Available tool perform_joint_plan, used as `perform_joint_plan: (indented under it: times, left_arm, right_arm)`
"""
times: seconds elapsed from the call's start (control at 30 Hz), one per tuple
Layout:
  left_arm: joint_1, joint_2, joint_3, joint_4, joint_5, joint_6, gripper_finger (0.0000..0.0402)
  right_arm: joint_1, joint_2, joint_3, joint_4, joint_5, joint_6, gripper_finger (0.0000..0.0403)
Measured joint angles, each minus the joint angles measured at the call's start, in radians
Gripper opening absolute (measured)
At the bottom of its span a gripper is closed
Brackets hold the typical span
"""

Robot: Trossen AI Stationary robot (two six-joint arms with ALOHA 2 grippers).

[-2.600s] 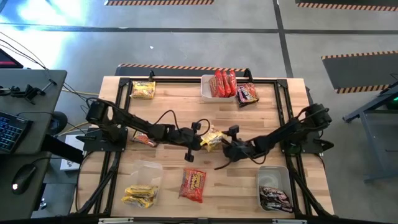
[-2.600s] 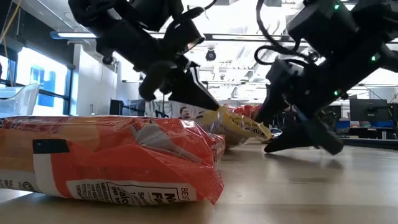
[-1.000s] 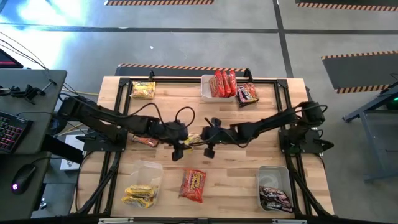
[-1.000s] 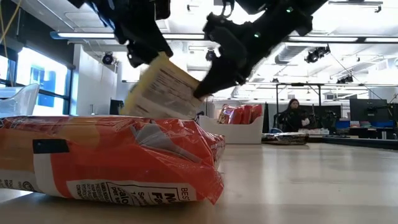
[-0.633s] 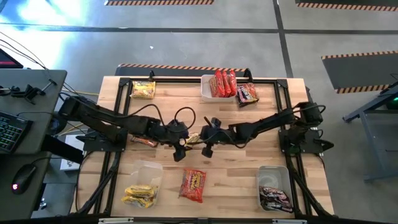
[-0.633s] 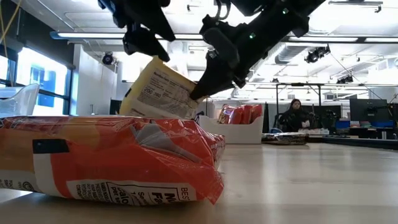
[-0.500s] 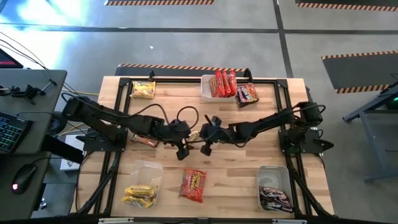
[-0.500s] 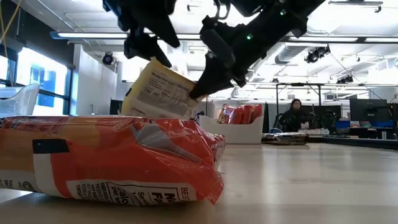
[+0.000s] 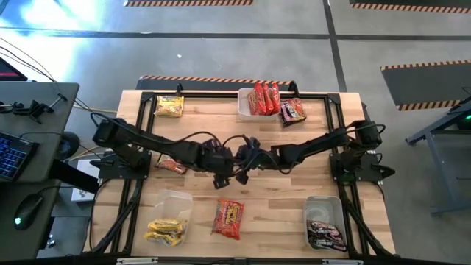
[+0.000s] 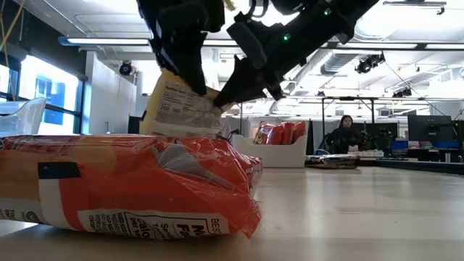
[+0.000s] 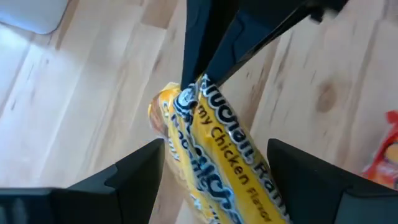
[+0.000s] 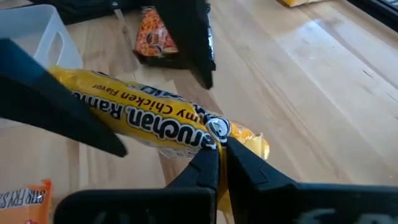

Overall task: Sort Maruchan noodles
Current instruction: Put the yellow noodle pack into the transparent bin

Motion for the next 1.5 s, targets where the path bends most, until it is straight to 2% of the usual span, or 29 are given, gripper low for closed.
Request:
perform_joint_plan:
  times: [0.17,0.4,0.53,0.73,0.83,0.93,1.13,1.3,1.4,1.5]
  left_arm:
    - [-0.001,0.033,0.022,-0.045,-0.042,0.024,0.0276]
    - [0.010,0.035,0.022,-0.078,-0.046,0.031,0.0264]
    - [0.012,0.035,0.022,-0.094,-0.036,0.057,0.0216]
    - [0.012,0.035,0.021,-0.097,-0.010,0.081,0.0105]
    - [0.013,0.035,0.021,-0.096,0.001,0.093,0.0061]
    - [0.013,0.035,0.021,-0.098,0.013,0.094,0.0035]
    - [0.013,0.029,0.020,-0.120,0.023,0.106,0.0023]
    - [0.013,0.002,0.020,-0.152,0.023,0.134,0.0022]
    - [0.012,-0.035,0.019,-0.165,0.024,0.152,0.0021]
    - [0.011,-0.090,0.020,-0.179,0.059,0.159,0.0021]
  right_arm:
    - [0.000,0.000,0.000,0.006,-0.024,-0.005,0.0000]
    - [0.000,0.000,0.000,0.009,-0.030,-0.007,0.0000]
    - [0.000,0.000,0.000,0.011,-0.032,-0.007,0.0000]
    - [0.000,0.000,0.000,0.009,-0.028,-0.006,0.0003]
    - [0.001,0.000,0.000,0.005,0.025,-0.007,0.0018]
    - [0.001,-0.001,0.000,0.001,0.048,-0.007,0.0044]
    - [0.001,-0.012,0.000,-0.015,0.054,-0.007,0.0126]
    - [0.006,-0.089,0.000,-0.104,0.058,-0.070,0.0183]
    - [0.019,-0.163,0.000,-0.219,0.076,-0.096,0.0178]
    - [0.051,-0.238,-0.006,-0.342,0.156,-0.113,0.0142]
